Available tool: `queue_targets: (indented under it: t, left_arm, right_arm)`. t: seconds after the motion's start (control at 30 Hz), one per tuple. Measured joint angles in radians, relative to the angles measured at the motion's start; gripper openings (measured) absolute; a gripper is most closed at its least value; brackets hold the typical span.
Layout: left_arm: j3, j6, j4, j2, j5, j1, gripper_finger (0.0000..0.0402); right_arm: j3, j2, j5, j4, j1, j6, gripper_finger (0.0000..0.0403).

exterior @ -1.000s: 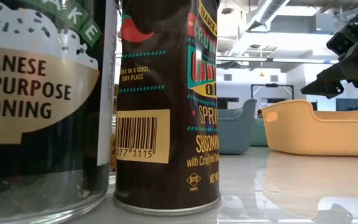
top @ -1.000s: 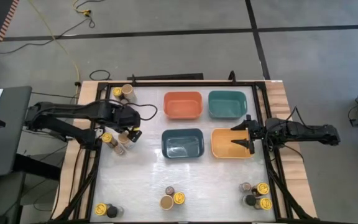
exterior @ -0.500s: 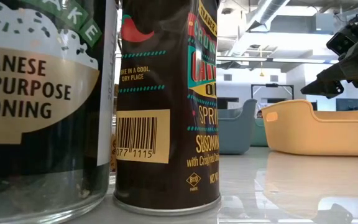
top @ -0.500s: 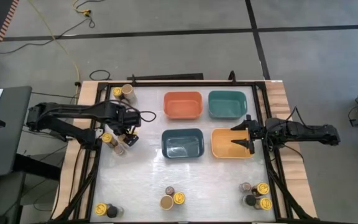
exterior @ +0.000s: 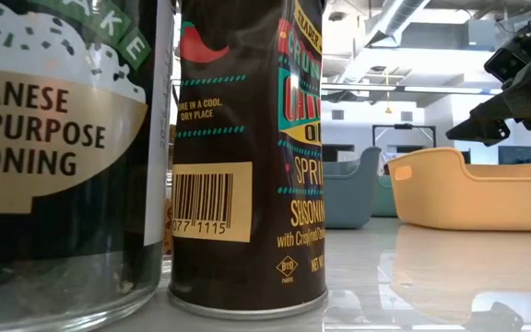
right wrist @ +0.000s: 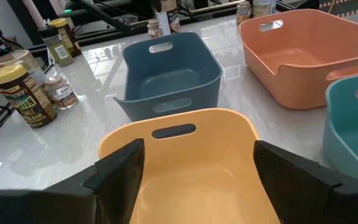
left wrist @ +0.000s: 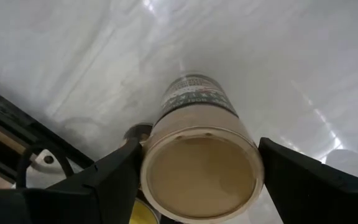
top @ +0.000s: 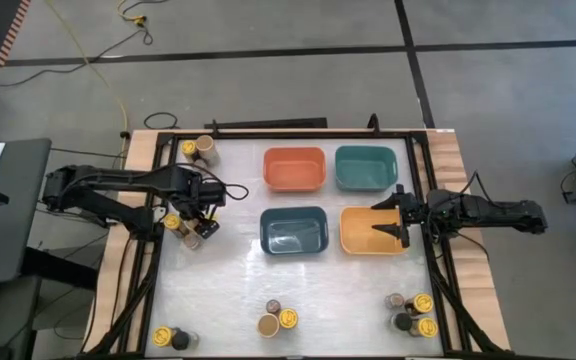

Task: Sort spices by type
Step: Put the gold spice bottle into the orange bin

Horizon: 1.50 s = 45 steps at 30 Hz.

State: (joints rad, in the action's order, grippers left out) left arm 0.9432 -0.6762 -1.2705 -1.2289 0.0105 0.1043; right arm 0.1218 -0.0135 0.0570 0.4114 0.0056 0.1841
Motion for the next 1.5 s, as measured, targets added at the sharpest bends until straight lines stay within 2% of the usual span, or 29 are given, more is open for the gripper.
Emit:
queue_targets:
  t: [0.4,0.5,0.63,0.73,1.17,1.5]
  left_arm:
    - [-0.003,0.029,-0.001,0.000,-0.003,0.000,0.0302]
    - [-0.045,0.029,0.011,0.001,-0.003,0.000,0.0301]
    - [-0.108,0.024,0.024,0.004,0.033,-0.001,0.0282]
    - [-0.112,0.024,0.028,0.007,0.038,0.000,0.0270]
    - [0.008,0.019,0.031,0.003,0.033,0.009,0.0270]
    - [0.255,0.027,0.016,-0.030,-0.021,0.081,0.0270]
  right_arm:
    - [0.000,0.000,0.000,0.000,0.000,0.000,0.0329]
    - [0.000,0.000,0.000,0.000,0.000,0.000,0.0329]
    - [0.000,0.000,0.000,0.000,0.000,0.000,0.0329]
    - [0.000,0.000,0.000,0.000,0.000,0.000,0.0329]
    - [0.000,0.000,0.000,0.000,0.000,0.000,0.0329]
    - [0.000,0.000,0.000,0.000,0.000,0.000,0.0329]
